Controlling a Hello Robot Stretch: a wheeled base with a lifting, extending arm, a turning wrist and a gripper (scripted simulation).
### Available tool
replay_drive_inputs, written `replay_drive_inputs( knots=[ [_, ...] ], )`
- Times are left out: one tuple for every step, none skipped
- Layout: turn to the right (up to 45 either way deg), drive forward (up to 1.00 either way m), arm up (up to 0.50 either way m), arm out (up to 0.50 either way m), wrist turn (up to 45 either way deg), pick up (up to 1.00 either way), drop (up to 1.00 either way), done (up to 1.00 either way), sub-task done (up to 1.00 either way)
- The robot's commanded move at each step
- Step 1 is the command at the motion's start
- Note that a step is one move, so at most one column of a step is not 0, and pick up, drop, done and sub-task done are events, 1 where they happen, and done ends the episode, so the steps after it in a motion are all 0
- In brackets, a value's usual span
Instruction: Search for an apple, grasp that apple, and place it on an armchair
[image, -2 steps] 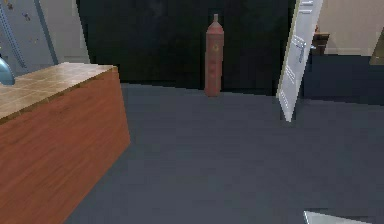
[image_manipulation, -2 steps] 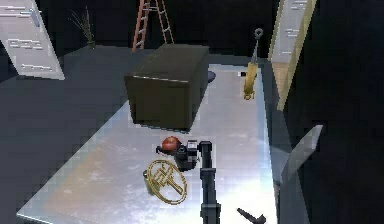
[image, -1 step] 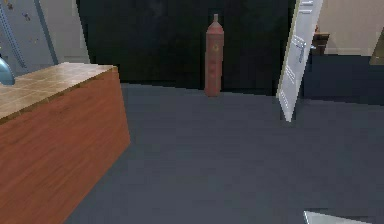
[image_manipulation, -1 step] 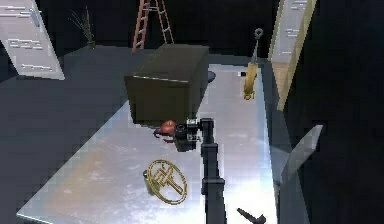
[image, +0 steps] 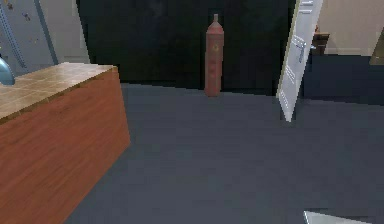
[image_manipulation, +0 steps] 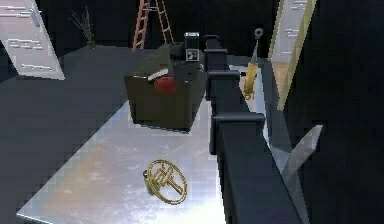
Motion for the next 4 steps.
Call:
replay_drive_inputs(
  knots=[
    [0.0,0.00,0.00,0.00,-45.0,0.00,0.00,0.00,0.00],
    [0.0,0.00,0.00,0.00,-45.0,0.00,0.00,0.00,0.00],
    [0.0,0.00,0.00,0.00,-18.0,0.00,0.00,0.00,0.00],
    [0.0,0.00,0.00,-0.40,0.0,0.00,0.00,0.00,0.00]
  ],
)
